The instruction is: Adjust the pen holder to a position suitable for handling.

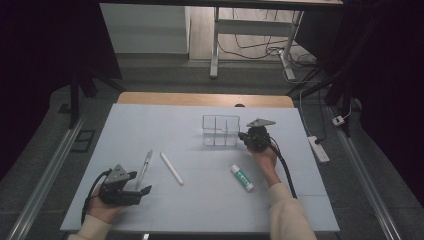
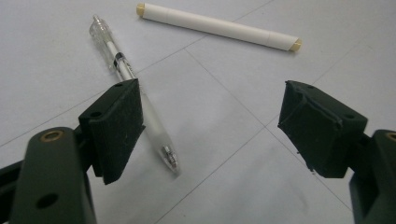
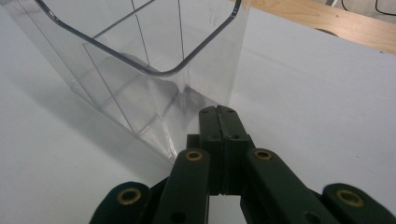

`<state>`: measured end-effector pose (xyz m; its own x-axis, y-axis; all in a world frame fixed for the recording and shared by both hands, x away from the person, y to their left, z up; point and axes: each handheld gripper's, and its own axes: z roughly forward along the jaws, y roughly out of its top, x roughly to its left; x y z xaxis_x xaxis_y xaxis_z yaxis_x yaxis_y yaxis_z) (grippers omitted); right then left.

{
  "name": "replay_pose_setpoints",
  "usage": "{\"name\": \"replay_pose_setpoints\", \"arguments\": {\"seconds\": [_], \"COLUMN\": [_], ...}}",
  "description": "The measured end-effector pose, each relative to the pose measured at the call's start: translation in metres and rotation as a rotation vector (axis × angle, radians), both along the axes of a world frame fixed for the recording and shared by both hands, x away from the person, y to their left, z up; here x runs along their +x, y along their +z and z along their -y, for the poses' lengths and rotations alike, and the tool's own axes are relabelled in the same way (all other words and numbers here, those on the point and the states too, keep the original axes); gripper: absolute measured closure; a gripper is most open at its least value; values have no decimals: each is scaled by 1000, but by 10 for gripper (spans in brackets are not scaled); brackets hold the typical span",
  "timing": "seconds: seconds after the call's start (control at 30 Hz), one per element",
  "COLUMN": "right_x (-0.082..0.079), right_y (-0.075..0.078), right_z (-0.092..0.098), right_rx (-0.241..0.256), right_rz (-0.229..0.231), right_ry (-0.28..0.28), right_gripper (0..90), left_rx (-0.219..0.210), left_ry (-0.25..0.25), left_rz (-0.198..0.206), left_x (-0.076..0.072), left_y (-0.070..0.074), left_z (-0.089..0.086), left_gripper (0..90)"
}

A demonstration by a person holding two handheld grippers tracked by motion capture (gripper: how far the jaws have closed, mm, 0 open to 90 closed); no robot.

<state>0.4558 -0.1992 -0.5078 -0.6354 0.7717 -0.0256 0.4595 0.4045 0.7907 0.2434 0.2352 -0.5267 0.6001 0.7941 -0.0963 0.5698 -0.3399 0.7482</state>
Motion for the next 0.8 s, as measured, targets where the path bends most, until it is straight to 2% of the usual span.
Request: {"name": "replay_pose_setpoints", "arguments": {"seconds": [0.4,0.8], "right_x": [1,4], "right_y": [0,-1], "right_z": [-20,-33], "right_rx": [-40,-43], "right_rz": [5,-6], "right_ry": [38,55], "right_gripper": [888,888], "left_rx": [-3,-5], "left_ry": [3,3], "left_rz": [-1,-1], "left_x": [0,0], "left_y": [0,0], "left_z": [-1,-2], "left_gripper": [222,222]}}
